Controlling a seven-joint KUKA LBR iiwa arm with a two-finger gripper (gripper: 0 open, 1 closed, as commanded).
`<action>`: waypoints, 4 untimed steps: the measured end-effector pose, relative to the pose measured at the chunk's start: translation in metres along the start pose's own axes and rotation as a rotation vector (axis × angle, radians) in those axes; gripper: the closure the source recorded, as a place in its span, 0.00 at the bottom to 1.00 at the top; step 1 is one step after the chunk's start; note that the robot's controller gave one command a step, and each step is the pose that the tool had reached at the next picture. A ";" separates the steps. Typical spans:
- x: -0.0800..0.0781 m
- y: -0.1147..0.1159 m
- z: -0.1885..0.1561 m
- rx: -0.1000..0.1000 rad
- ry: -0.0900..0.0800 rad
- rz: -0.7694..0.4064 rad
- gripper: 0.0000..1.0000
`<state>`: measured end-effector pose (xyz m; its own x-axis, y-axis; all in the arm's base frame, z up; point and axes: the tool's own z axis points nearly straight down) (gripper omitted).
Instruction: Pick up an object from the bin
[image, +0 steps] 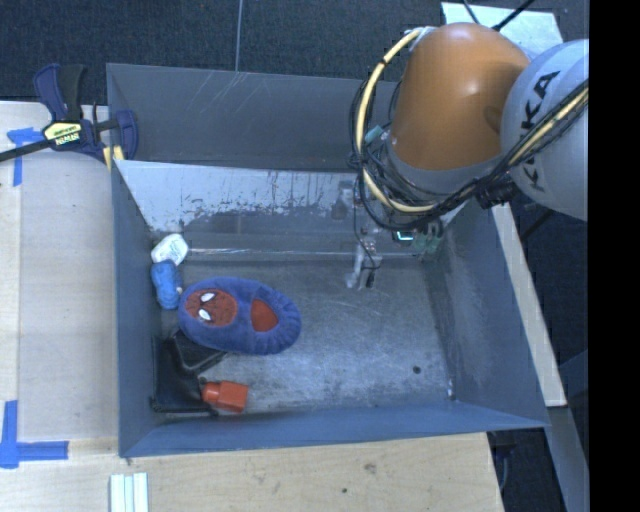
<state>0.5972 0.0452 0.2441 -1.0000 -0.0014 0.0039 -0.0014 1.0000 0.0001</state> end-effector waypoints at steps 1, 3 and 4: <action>0.013 0.063 0.177 0.005 0.000 -0.194 0.00; -0.013 0.061 0.039 -0.001 -0.018 -0.146 1.00; -0.011 0.060 0.045 0.000 -0.008 -0.146 0.00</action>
Offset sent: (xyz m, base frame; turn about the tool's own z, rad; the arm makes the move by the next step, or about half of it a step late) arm -0.0126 0.0651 -0.1741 -0.1928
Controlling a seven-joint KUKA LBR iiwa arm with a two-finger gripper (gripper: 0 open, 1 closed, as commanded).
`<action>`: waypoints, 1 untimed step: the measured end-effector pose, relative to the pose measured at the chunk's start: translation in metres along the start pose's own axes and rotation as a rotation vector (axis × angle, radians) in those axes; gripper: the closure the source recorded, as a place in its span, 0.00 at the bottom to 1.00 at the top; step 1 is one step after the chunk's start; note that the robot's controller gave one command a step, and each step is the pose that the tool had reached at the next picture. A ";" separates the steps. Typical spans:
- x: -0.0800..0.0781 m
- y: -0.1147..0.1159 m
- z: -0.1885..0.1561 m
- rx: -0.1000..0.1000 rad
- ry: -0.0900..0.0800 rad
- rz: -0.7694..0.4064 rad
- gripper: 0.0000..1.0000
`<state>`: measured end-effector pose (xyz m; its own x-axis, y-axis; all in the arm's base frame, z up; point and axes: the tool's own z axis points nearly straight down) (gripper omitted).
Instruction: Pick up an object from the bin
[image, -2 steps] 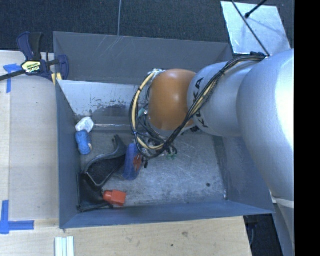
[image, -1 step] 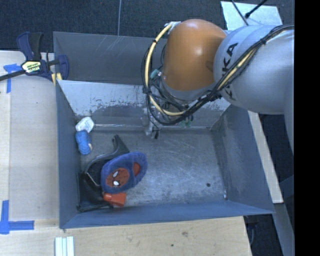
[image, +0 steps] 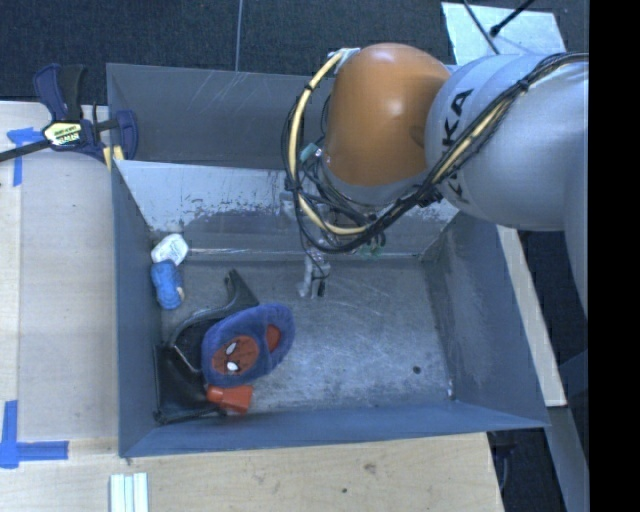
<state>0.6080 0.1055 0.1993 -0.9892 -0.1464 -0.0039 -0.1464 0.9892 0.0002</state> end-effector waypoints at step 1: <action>0.048 0.019 0.132 0.001 0.008 0.140 0.00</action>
Offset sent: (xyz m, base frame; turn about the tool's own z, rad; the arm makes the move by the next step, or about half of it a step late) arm -0.0484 0.0126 -0.1293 0.1400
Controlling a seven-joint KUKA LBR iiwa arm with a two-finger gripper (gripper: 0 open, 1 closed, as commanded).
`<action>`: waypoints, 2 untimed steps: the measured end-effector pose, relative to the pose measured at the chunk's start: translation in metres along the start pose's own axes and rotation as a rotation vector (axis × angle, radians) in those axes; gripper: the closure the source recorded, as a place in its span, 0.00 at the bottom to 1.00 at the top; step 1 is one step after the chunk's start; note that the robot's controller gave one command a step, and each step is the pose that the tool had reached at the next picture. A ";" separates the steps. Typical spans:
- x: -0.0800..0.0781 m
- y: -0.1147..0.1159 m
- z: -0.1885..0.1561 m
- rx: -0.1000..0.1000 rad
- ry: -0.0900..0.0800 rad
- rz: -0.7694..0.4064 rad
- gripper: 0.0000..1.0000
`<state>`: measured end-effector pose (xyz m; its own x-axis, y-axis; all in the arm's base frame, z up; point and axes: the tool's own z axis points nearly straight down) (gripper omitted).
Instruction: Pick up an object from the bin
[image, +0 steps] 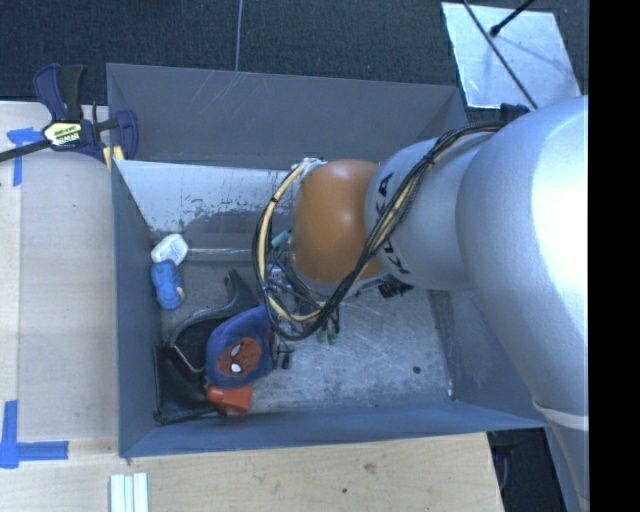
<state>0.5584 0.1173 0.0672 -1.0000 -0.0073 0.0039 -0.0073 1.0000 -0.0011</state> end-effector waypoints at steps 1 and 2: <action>-0.002 -0.001 -0.005 0.000 -0.006 0.001 1.00; 0.005 0.001 -0.007 0.000 -0.017 -0.026 1.00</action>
Offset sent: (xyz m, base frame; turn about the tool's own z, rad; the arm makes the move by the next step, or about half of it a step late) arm 0.0000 0.0000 0.0000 0.0000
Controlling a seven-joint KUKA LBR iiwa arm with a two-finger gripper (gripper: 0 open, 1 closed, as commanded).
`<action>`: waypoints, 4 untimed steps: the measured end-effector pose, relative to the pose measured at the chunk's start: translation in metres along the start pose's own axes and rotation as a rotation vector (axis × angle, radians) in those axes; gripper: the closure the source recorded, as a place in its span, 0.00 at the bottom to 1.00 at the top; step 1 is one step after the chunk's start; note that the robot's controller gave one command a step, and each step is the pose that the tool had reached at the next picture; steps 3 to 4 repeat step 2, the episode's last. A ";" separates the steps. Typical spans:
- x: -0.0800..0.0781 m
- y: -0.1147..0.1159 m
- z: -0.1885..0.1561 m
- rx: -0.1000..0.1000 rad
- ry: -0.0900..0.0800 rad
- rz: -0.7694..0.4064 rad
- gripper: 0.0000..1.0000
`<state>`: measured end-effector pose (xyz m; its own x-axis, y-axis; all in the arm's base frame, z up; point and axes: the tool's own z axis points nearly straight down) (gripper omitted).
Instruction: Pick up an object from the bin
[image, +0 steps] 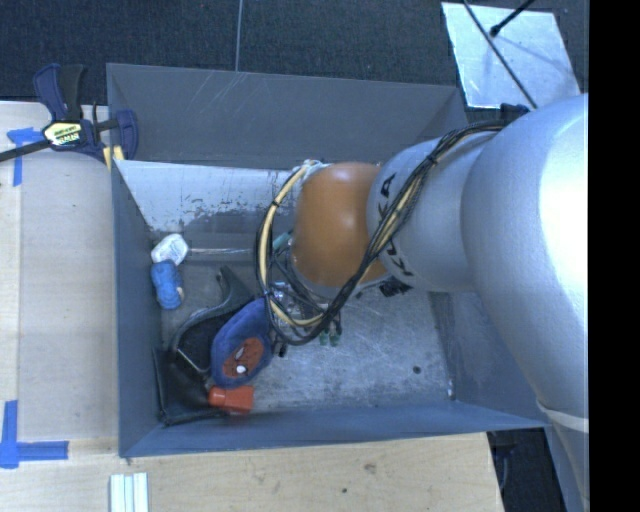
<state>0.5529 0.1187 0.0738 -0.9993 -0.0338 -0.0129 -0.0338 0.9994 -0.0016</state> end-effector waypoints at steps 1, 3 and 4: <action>-0.003 -0.005 -0.014 -0.002 0.006 -0.008 1.00; -0.065 -0.006 -0.133 -0.003 0.000 0.029 1.00; -0.065 -0.006 -0.133 -0.003 0.000 0.029 1.00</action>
Offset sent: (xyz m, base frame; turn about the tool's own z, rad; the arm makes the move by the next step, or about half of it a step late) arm 0.0010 -0.0044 0.0126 -0.0098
